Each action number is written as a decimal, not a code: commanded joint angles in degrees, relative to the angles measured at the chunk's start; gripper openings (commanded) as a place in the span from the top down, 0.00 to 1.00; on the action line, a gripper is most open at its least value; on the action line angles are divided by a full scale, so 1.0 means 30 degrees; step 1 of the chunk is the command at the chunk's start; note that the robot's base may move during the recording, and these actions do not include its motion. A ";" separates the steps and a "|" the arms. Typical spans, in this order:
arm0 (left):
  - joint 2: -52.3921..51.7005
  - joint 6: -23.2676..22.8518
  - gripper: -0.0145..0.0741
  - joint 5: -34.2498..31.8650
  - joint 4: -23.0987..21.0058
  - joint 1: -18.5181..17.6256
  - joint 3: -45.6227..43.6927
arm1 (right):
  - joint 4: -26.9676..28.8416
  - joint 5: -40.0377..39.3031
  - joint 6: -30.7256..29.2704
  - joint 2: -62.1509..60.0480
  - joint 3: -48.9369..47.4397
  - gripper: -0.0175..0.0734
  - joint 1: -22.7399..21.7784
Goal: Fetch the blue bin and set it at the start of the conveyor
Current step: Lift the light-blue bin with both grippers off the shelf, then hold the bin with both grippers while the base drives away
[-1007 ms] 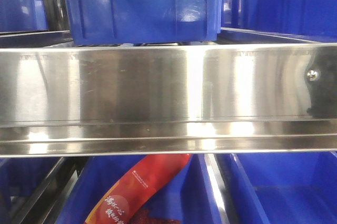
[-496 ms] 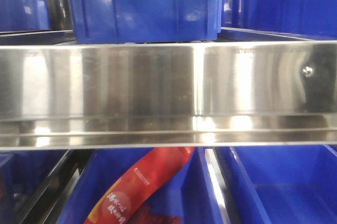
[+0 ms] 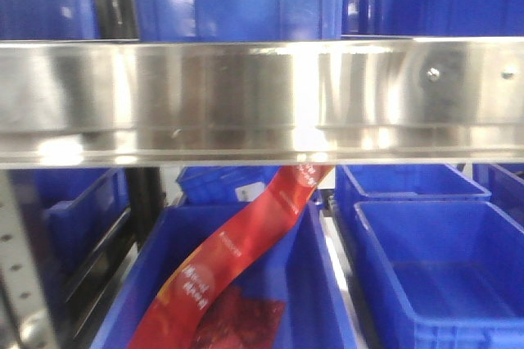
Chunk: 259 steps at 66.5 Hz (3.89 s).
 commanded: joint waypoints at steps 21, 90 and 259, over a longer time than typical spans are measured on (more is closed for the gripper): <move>-0.0265 -0.0090 0.96 -0.0587 0.0699 -0.0220 -0.0022 | -0.0516 -0.0842 -0.0047 -0.0190 -0.0026 0.98 0.0103; -0.0265 -0.0090 0.96 -0.0587 0.0699 -0.0220 -0.0022 | -0.0516 -0.0842 -0.0047 -0.0190 -0.0026 0.98 0.0103; -0.0265 -0.0090 0.96 -0.0587 0.0699 -0.0220 -0.0022 | -0.0516 -1.1921 -0.0047 -0.0190 -0.0026 0.98 0.0103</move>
